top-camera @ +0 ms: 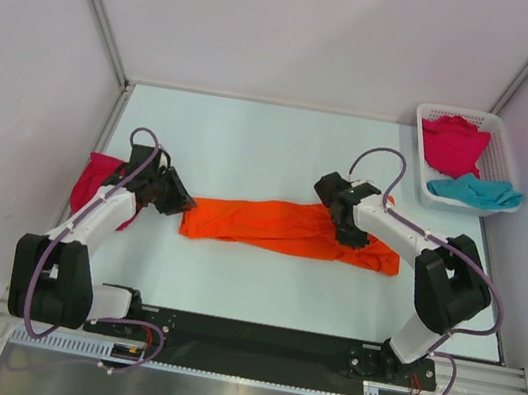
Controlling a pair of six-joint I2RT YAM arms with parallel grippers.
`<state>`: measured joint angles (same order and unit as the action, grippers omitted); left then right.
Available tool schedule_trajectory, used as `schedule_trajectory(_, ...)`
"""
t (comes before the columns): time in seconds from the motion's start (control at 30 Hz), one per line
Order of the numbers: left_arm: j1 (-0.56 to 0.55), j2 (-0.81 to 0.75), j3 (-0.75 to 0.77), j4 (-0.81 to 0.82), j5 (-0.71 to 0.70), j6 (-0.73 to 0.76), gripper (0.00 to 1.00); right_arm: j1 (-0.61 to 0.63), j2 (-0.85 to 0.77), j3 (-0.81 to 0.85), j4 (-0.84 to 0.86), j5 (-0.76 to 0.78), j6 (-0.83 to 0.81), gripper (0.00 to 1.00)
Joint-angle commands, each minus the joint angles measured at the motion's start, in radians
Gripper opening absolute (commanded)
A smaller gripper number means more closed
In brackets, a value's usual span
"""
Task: Fold and stack the t-shirts
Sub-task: Fold the other side of the tshirt into a rectangle
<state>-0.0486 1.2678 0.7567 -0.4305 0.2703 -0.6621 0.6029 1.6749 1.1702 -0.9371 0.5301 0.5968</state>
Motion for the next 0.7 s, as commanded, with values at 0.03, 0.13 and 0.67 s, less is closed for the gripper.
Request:
schedule_trajectory(0.03,-0.005,-0.033,-0.010,0.022,0.020,0.015,0.28,0.063,-0.053,-0.015,-0.057,0.013,0.080,0.28)
schedule_trajectory(0.13,-0.004,-0.033,-0.011,0.022,0.023,0.015,0.28,0.100,-0.066,-0.012,-0.084,0.011,0.107,0.31)
schedule_trajectory(0.67,-0.005,-0.050,-0.005,0.009,0.020,0.022,0.28,0.040,0.049,0.216,-0.108,0.103,0.020,0.35)
